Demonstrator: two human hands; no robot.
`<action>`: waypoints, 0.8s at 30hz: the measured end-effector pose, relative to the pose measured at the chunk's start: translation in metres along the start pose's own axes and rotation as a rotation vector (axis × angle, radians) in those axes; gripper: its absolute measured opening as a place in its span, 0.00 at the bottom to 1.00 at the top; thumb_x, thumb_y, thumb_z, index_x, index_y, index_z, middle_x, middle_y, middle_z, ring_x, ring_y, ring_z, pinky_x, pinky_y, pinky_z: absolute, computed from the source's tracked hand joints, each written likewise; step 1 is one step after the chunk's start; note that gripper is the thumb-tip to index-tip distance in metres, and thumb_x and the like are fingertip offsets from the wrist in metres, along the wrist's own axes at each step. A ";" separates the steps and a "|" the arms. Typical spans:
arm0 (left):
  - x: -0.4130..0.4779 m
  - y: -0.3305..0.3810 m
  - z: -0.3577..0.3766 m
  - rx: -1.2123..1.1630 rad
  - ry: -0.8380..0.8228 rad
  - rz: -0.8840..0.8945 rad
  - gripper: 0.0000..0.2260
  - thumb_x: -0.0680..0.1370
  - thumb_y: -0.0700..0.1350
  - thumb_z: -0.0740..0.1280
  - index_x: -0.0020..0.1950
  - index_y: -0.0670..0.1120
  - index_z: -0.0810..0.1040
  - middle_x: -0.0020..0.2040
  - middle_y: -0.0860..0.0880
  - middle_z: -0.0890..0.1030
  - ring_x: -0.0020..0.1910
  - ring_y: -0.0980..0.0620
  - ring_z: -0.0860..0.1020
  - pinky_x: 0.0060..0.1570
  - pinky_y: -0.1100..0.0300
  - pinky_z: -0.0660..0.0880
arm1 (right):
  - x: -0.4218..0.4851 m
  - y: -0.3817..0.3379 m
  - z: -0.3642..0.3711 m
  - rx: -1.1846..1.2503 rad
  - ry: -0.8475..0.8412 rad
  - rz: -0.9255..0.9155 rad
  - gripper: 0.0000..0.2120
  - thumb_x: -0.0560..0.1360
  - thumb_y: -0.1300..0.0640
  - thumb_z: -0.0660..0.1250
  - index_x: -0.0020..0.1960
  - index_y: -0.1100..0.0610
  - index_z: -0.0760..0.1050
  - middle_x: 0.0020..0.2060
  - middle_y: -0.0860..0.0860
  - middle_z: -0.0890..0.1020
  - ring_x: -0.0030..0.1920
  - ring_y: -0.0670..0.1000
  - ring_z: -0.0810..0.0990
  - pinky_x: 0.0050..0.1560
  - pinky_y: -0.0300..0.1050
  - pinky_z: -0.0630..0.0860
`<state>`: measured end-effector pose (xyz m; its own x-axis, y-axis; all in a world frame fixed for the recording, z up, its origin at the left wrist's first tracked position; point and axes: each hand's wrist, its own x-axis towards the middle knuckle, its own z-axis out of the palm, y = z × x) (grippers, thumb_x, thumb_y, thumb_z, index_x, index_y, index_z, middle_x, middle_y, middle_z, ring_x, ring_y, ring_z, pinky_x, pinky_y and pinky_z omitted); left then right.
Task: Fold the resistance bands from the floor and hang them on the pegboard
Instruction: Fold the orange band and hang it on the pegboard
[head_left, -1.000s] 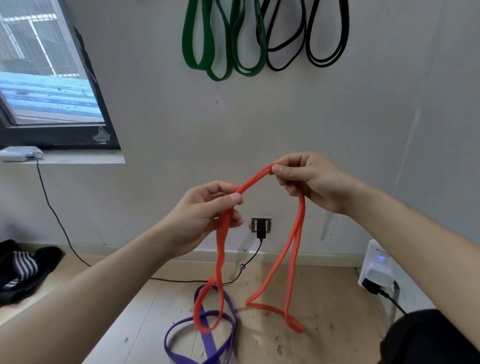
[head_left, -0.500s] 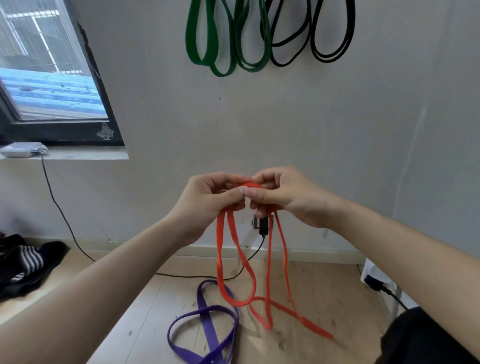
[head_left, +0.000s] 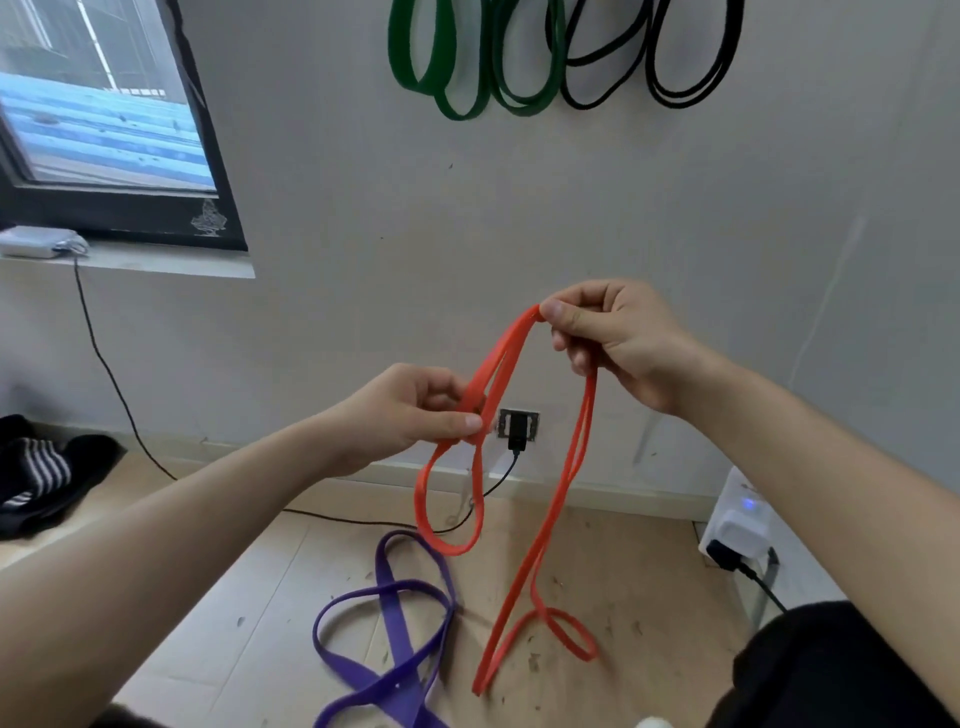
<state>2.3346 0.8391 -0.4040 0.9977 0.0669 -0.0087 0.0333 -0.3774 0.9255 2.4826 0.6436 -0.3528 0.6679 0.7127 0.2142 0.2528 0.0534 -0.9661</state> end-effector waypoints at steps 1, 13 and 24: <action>0.000 -0.005 0.000 0.014 0.002 -0.018 0.10 0.78 0.40 0.72 0.59 0.42 0.82 0.51 0.45 0.88 0.53 0.48 0.86 0.58 0.53 0.81 | 0.000 0.000 -0.002 0.009 0.025 -0.006 0.05 0.77 0.61 0.69 0.46 0.63 0.80 0.28 0.51 0.79 0.24 0.47 0.71 0.27 0.38 0.70; 0.021 -0.070 0.024 0.414 0.127 -0.160 0.07 0.80 0.43 0.70 0.56 0.51 0.85 0.50 0.54 0.86 0.50 0.57 0.83 0.58 0.56 0.80 | 0.012 0.017 -0.026 -0.033 0.220 -0.037 0.05 0.77 0.58 0.71 0.45 0.60 0.79 0.29 0.51 0.81 0.26 0.48 0.76 0.28 0.39 0.70; 0.030 -0.065 -0.007 -0.015 0.351 -0.217 0.07 0.79 0.37 0.70 0.57 0.40 0.83 0.49 0.39 0.86 0.50 0.43 0.86 0.47 0.59 0.83 | 0.019 0.039 -0.059 -0.104 0.327 0.020 0.05 0.78 0.59 0.70 0.43 0.58 0.78 0.31 0.52 0.81 0.26 0.46 0.77 0.28 0.39 0.70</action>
<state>2.3617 0.8722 -0.4614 0.8868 0.4557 -0.0770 0.2373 -0.3061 0.9220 2.5463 0.6183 -0.3776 0.8582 0.4501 0.2467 0.2962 -0.0418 -0.9542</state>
